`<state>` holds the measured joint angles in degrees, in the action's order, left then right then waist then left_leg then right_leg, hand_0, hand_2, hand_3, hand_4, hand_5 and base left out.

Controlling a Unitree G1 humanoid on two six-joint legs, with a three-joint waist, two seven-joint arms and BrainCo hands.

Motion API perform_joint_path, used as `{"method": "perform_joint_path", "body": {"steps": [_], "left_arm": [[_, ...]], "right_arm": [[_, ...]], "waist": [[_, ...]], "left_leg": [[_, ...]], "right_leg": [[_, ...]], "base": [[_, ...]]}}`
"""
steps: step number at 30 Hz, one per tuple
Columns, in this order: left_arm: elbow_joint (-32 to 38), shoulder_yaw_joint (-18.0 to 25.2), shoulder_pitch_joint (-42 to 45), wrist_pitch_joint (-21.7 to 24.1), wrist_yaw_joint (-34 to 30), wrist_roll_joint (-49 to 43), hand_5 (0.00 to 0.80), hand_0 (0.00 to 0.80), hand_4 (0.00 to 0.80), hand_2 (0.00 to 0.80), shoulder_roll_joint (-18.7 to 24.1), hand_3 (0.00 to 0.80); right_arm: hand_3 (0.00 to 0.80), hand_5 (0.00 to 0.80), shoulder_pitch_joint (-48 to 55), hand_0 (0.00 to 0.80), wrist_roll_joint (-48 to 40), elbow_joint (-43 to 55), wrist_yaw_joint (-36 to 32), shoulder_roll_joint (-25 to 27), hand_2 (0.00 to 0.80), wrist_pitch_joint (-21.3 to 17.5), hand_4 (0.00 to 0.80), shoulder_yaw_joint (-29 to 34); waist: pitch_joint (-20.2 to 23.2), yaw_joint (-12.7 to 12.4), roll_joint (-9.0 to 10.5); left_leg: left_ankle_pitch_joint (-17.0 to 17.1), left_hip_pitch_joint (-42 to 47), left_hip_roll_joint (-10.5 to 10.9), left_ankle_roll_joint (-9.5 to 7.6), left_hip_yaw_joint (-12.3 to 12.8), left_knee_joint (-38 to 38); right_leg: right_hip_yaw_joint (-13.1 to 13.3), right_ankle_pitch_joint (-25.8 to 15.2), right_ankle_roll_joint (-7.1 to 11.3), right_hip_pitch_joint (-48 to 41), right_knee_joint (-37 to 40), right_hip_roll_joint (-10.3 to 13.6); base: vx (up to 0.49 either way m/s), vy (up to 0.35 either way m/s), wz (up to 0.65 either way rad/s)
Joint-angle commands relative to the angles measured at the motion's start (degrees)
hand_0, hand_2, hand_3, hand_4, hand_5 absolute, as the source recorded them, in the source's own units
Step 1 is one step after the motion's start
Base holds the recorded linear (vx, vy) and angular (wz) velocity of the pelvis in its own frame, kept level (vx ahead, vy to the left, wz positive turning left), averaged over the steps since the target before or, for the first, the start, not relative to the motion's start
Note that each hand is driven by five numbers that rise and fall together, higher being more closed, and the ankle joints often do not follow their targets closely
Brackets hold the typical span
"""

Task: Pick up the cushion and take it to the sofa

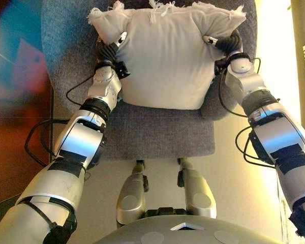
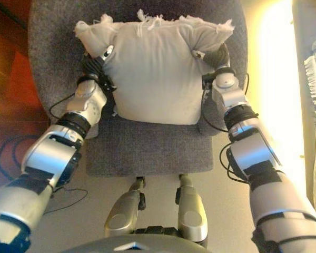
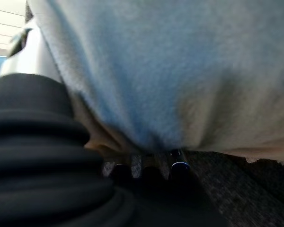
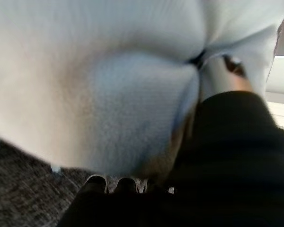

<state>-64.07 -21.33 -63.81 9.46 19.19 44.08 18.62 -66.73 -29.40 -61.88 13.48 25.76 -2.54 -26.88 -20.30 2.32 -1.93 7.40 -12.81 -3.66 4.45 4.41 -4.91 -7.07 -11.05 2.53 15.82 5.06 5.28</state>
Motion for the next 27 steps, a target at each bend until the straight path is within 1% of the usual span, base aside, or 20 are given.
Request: {"method": "perform_joint_path", "body": {"steps": [1,4,6,9,13,16,17,18,19,20,23,24,25,27], "left_arm": [[-0.61,-3.78,-7.6,3.33,-1.03,0.48,0.0,0.0,0.0,0.0,1.0,0.0],[1.26,-4.01,-6.88,5.25,-2.37,-0.07,0.0,0.0,0.0,0.0,1.49,0.0],[4.03,-3.75,-5.6,6.14,-3.61,-0.39,0.0,0.0,0.0,0.0,2.18,0.0],[9.58,-3.85,-2.48,8.28,-4.88,-1.86,0.0,0.0,0.0,0.0,3.78,0.0],[17.89,-2.44,2.48,12.1,-4.22,-2.57,0.0,0.0,0.0,0.0,6.07,0.0],[23.5,-0.07,5.06,15.13,-2.64,-5.63,0.0,0.0,0.0,0.0,6.89,0.0],[26.24,1.41,6.12,16.9,-1.5,-6.3,0.0,0.0,0.0,0.0,7.06,0.0],[28.24,2.51,7.15,17.46,-1.25,-7.21,0.0,0.0,0.0,0.0,7.28,0.0],[31.57,3.97,8.73,19.91,-0.38,-9.36,0.0,0.0,0.0,0.0,7.53,0.0],[35.05,5.19,10.39,21.25,1.07,-10.99,0.0,0.0,0.0,0.0,7.55,0.0],[44.78,8.48,14.98,22.59,3.12,-16.23,0.0,0.0,0.0,0.0,7.48,0.0],[46.76,9.17,16.11,23.19,3.98,-17.79,0.0,0.0,0.0,0.0,7.32,0.0],[50.66,10.64,18.09,23.84,5.27,-19.35,0.0,0.0,0.0,0.0,7.29,0.0],[53.63,11.98,21.07,24.8,6.21,-20.79,0.0,0.0,0.0,0.0,7.19,0.0]], "right_arm": [[0.0,0.0,-7.94,0.0,1.44,-0.05,1.52,0.98,0.0,-5.1,0.0,-2.49],[0.0,0.0,-6.96,0.0,2.54,2.42,2.37,1.78,0.0,-5.8,0.0,-1.99],[0.0,0.0,-5.64,0.0,2.98,4.95,3.45,2.54,0.0,-6.61,0.0,-1.64],[0.0,0.0,-3.47,0.0,4.69,10.45,5.68,4.17,0.0,-7.02,0.0,-0.8],[0.0,0.0,-0.29,0.0,6.28,17.85,8.84,7.01,0.0,-7.81,0.0,0.65],[0.0,0.0,1.96,0.0,8.42,23.35,11.32,8.54,0.0,-9.34,0.0,3.29],[0.0,0.0,2.97,0.0,10.32,25.78,12.83,9.13,0.0,-10.31,0.0,4.63],[0.0,0.0,3.93,0.0,11.51,27.77,13.5,9.27,0.0,-10.47,0.0,5.82],[0.0,0.0,5.79,0.0,13.82,32.26,14.81,9.49,0.0,-10.66,0.0,7.86],[0.0,0.0,7.89,0.0,15.76,36.45,16.11,9.59,0.0,-10.86,0.0,9.37],[0.0,0.0,13.27,0.0,22.03,47.03,17.17,8.6,0.0,-11.04,0.0,13.95],[0.0,0.0,14.56,0.0,23.14,49.22,17.11,8.4,0.0,-11.77,0.0,14.77],[0.0,0.0,16.97,0.0,25.62,53.73,17.21,7.97,0.0,-12.57,0.0,16.51],[0.0,0.0,19.61,0.0,28.11,57.1,17.94,7.69,0.0,-14.23,0.0,18.06]], "waist": [[-0.39,-0.19,1.46],[-0.74,-0.22,1.52],[-0.84,-0.35,1.49],[-0.91,-0.72,1.5],[-1.35,-1.29,1.12],[-1.39,-1.67,1.15],[-1.41,-1.83,1.22],[-1.27,-1.94,1.27],[-1.38,-1.97,1.31],[-1.33,-2.0,1.42],[-1.23,-2.19,1.5],[-1.15,-2.21,1.47],[-1.12,-2.26,1.39],[-0.74,-2.32,1.41]], "left_leg": [[-6.01,-3.11,1.49,0.16,0.59,5.98],[-6.18,-3.68,1.77,0.12,0.68,6.68],[-6.34,-3.96,1.88,0.13,0.88,7.1],[-6.37,-4.55,2.16,0.22,0.79,7.49],[-6.84,-5.15,2.58,-0.01,0.64,8.17],[-7.28,-5.76,2.85,-0.16,0.31,8.58],[-7.4,-6.03,2.92,-0.2,0.09,8.67],[-7.52,-6.31,2.96,-0.31,-0.06,8.73],[-7.76,-6.54,3.03,-0.56,-0.2,8.86],[-7.84,-6.75,3.11,-0.67,-0.39,8.84],[-8.2,-6.95,3.44,-1.13,-0.93,8.72],[-8.25,-6.84,3.5,-1.23,-1.07,8.6],[-8.23,-6.53,3.58,-1.44,-1.37,8.11],[-8.25,-5.83,3.63,-1.54,-1.48,7.52]], "right_leg": [[1.08,5.61,4.81,2.28,-4.6,3.57],[0.74,5.82,4.82,2.85,-5.24,3.8],[0.42,6.08,4.86,3.16,-5.75,3.98],[-0.04,6.14,4.93,3.7,-6.16,4.28],[-0.47,6.6,5.03,4.38,-7.04,4.59],[-0.83,7.1,5.17,4.99,-7.62,4.77],[-0.92,7.26,5.19,5.21,-7.76,4.76],[-0.92,7.42,5.21,5.54,-7.98,4.76],[-0.91,7.63,5.21,5.86,-8.26,4.74],[-0.82,7.65,5.22,6.1,-8.26,4.7],[-0.69,7.93,5.09,6.33,-8.29,4.47],[-0.7,7.95,5.06,6.22,-8.2,4.42],[-0.72,8.04,5.03,6.0,-8.06,4.3],[-0.8,8.13,5.01,5.35,-7.7,4.14]], "base": [[0.0,0.0,0.0],[0.0,0.0,0.0],[0.012,0.011,0.05],[0.011,0.01,0.08],[0.0,0.0,0.0],[0.011,-0.002,0.04],[0.011,-0.004,0.08],[0.011,-0.007,0.09],[0.014,-0.009,0.07],[0.02,-0.013,0.06],[0.019,-0.012,0.06],[0.03,-0.005,0.07],[0.036,-0.002,0.04],[0.041,0.007,0.01]]}}
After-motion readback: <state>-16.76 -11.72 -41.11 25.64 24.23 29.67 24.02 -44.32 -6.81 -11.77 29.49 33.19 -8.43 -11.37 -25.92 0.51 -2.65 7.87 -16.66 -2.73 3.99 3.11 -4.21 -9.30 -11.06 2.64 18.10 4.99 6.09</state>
